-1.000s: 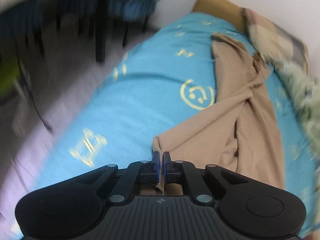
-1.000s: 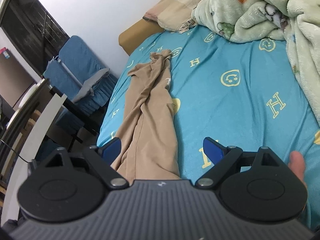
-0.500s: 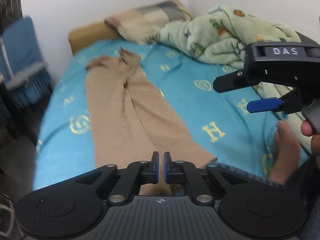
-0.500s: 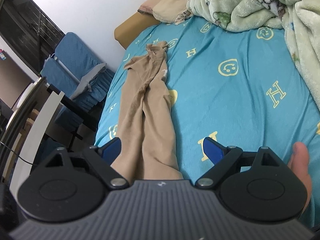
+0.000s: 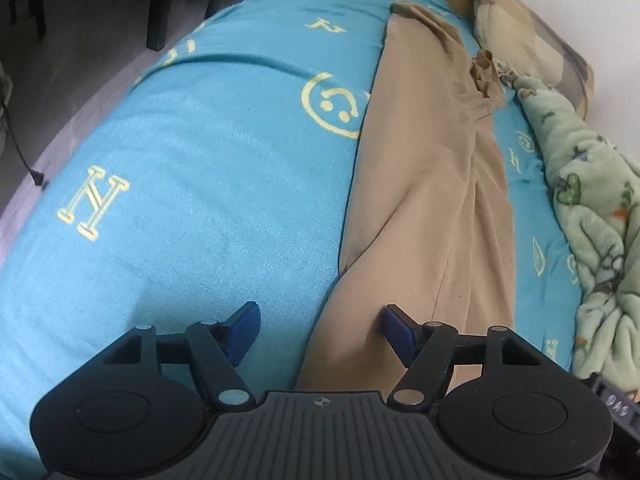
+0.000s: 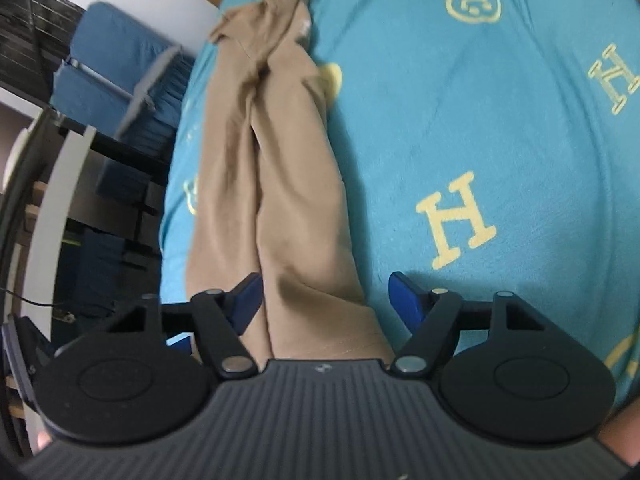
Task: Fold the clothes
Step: 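Grasp the strip's hem end with both grippers and fold it toward the collar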
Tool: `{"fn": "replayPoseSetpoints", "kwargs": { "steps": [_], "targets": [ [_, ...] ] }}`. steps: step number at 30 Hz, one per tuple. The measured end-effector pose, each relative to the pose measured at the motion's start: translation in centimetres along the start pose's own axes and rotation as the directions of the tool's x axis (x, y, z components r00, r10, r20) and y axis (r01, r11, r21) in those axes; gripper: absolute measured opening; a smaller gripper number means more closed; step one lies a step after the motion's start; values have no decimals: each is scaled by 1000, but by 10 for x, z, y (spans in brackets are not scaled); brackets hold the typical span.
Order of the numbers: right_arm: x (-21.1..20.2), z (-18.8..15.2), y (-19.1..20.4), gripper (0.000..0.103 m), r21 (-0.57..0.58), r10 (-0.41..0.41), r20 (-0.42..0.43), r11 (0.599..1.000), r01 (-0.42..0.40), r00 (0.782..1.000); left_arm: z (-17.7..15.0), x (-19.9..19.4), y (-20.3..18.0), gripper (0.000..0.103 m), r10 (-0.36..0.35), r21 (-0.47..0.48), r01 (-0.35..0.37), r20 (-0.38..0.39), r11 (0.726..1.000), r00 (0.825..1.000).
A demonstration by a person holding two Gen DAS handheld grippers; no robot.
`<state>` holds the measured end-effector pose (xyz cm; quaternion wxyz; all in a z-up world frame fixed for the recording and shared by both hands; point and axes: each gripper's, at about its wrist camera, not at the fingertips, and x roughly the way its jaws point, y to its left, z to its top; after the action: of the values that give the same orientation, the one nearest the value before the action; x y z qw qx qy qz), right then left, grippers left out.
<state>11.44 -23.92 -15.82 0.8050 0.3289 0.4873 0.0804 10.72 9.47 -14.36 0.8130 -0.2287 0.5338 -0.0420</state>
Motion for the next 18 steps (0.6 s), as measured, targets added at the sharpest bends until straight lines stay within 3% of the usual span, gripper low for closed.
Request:
{"fn": "replayPoseSetpoints", "kwargs": {
  "steps": [3,4,6,7,8,9,10,12,15,18],
  "targets": [
    [11,-4,3,72,-41,-6,-36,999,5,999,-6,3,-5,77,-28,26,28,-9,999,1000],
    [12,-6,7,71,-66,-1,-46,998,-2,999,-9,3,-5,73,-45,21,46,-19,999,999],
    [14,-9,8,67,-73,23,-84,997,-29,996,-14,3,-4,45,-85,-2,85,-41,996,996],
    [15,-11,8,48,-65,32,-97,997,-38,995,-16,3,0,26,-97,-28,96,-47,995,994],
    [15,-12,7,35,-56,42,-109,997,-48,993,-18,2,4,13,-115,-59,112,-45,992,992],
    [12,-12,2,17,-24,48,-98,998,-51,994,-19,-1,8,7,-138,-88,134,-39,987,990],
    [9,-11,-3,16,8,54,-88,999,-54,995,-20,-4,13,5,-175,-123,171,-24,978,984],
    [-3,-11,-3,14,22,96,-43,995,-95,994,-21,-12,25,4,-261,-195,260,18,946,965],
    [-36,-12,2,13,23,170,66,985,-171,983,-27,-36,39,3,-412,-286,428,116,858,904],
    [-79,-16,5,13,13,234,173,971,-240,957,-33,-72,36,2,-471,-261,505,182,823,863]
  ]
}}
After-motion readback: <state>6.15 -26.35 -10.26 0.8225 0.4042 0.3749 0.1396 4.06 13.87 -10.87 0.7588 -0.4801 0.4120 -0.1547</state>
